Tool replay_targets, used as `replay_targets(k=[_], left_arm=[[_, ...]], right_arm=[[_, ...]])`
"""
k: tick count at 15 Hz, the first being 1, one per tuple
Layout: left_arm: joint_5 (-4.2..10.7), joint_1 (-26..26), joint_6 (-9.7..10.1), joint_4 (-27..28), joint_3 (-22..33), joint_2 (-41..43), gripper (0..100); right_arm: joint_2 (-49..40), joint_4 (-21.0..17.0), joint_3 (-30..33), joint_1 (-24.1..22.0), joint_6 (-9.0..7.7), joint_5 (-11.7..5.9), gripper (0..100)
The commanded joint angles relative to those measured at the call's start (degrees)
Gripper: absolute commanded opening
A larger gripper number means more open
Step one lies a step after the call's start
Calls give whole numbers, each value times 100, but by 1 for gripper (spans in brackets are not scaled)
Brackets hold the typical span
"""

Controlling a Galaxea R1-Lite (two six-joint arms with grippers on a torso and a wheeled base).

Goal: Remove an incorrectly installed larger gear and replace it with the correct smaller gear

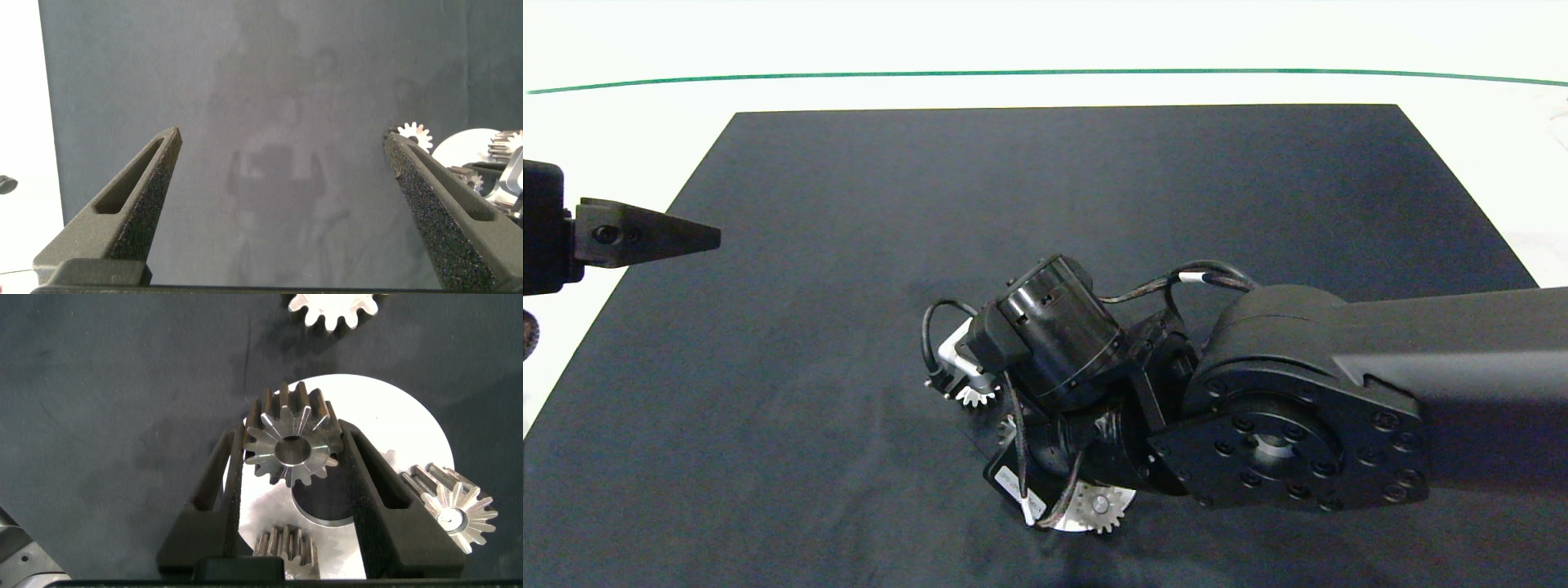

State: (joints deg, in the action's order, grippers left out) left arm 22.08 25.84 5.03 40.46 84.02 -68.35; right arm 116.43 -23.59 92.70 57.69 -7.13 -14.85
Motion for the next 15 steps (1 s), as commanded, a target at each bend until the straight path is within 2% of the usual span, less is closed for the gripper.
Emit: replay_targets(k=[1, 9, 13, 15], left_arm=[[16, 0, 6, 23, 1, -3, 100], [16, 8, 6, 23, 1, -3, 100], [16, 105, 15, 23, -26, -3, 100], [16, 105, 6, 23, -26, 6, 100]], right_arm=[[11, 56, 55, 6, -25, -9, 31], [73, 21, 117, 15, -69, -18, 31], [73, -14, 117, -3, -183, -27, 31], [64, -32, 91, -12, -324, -97, 31]])
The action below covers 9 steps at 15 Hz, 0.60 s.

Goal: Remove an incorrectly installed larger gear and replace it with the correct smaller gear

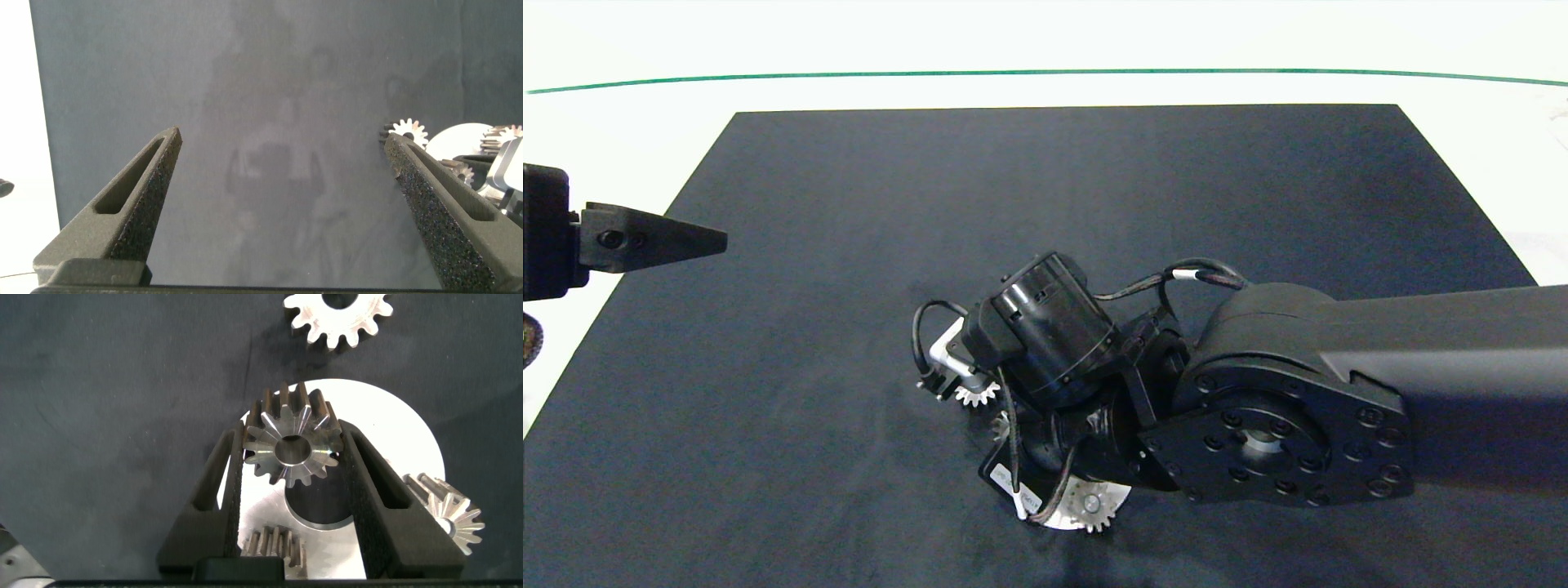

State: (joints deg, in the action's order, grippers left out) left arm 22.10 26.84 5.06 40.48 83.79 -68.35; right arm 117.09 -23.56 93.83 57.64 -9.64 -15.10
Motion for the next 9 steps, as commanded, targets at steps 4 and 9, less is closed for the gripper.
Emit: replay_targets(k=[4, 9], left_arm=[[13, 5, 4, 21, -3, 6, 100], [13, 5, 4, 21, -11, 6, 100]], right_arm=[[16, -245, 12, -7, -99, -133, 31], [7, -421, 21, -7, -99, -142, 31]])
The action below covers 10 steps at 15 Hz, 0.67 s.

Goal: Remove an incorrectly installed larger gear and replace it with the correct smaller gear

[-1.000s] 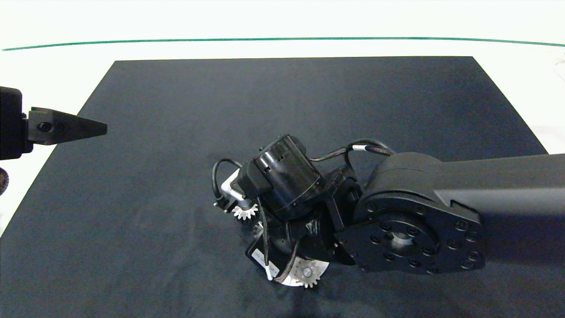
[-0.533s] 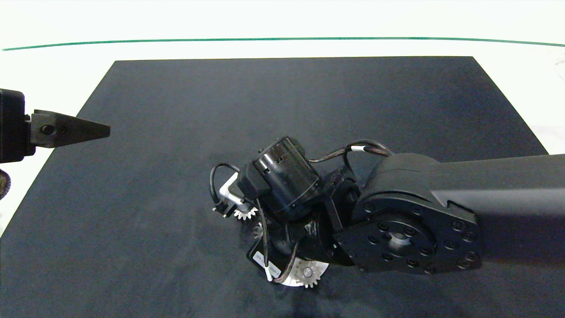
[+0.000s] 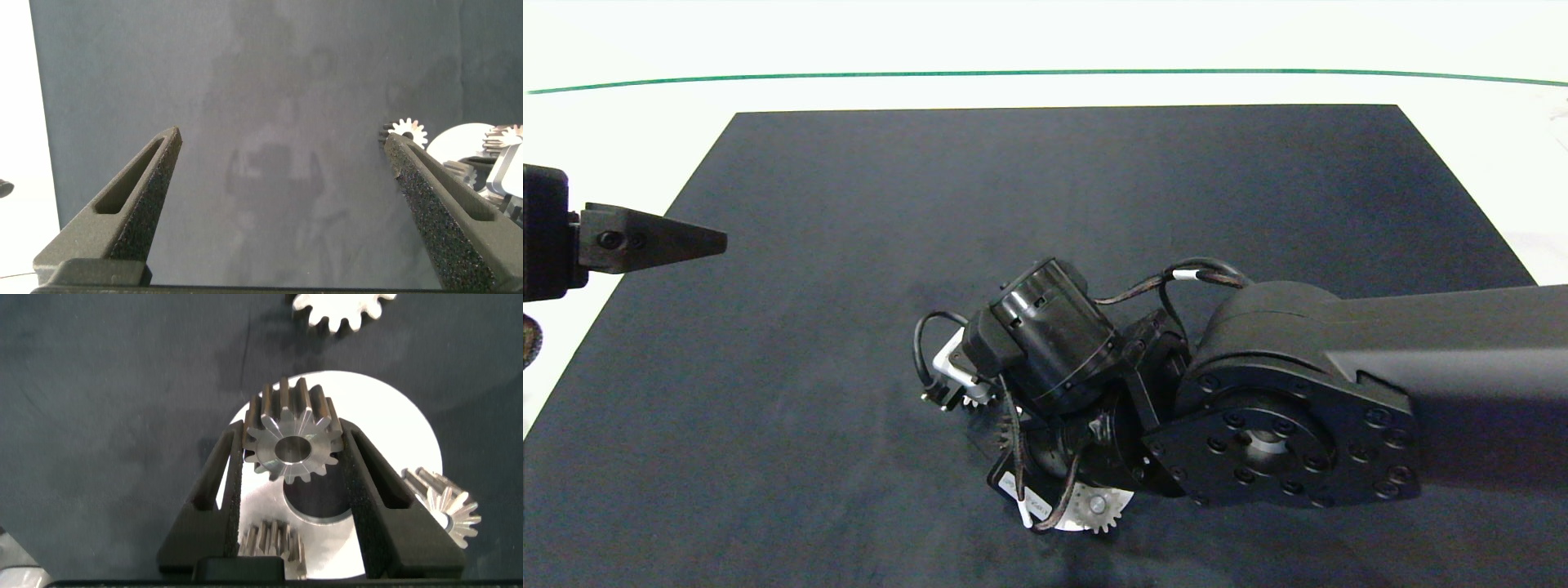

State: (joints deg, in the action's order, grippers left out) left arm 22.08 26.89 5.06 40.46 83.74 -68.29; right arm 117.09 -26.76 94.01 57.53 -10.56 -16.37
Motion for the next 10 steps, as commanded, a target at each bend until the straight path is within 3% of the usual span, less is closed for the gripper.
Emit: replay_targets(k=[1, 7, 10], left_arm=[[16, 0, 4, 23, -7, 0, 100], [16, 0, 4, 23, -7, 0, 100], [16, 0, 4, 23, -7, 0, 100]], right_arm=[[7, -207, 20, 4, -8, -42, 31], [86, -233, 205, -57, 71, -103, 31], [95, -22, 196, -40, 80, -77, 31]])
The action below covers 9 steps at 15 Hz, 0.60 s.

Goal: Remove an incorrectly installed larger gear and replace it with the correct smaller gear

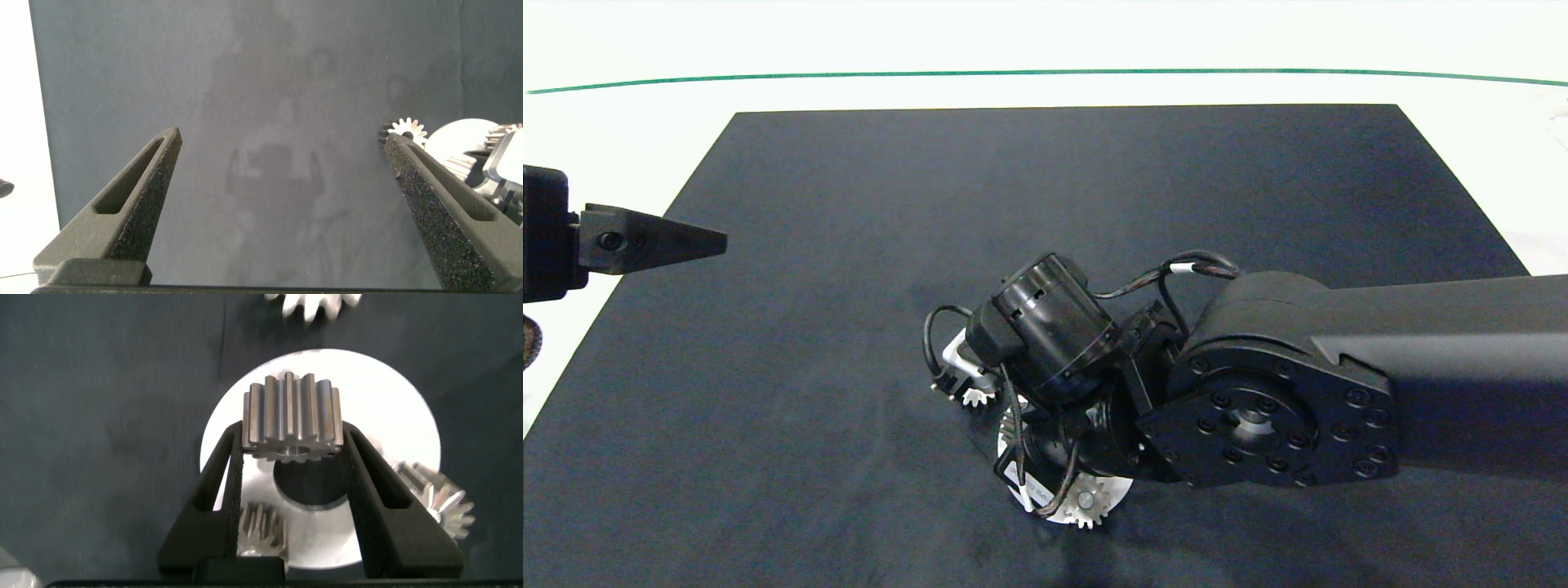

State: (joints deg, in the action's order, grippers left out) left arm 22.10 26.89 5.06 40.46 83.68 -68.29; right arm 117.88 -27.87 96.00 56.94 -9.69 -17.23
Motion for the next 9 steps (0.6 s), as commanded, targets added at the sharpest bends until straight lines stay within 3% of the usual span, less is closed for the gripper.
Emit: replay_targets(k=[1, 3, 5, 9], left_arm=[[13, 0, 4, 23, 0, 0, 100], [13, 0, 4, 23, 0, 0, 100], [13, 0, 4, 23, 0, 0, 100], [13, 71, 13, 23, 0, 0, 100]], right_arm=[[15, 141, -2, 19, -6, 17, 31], [15, 282, -11, 36, 2, 26, 31], [24, 379, -11, 45, 125, 9, 31], [68, 423, -29, 45, 134, 17, 31]])
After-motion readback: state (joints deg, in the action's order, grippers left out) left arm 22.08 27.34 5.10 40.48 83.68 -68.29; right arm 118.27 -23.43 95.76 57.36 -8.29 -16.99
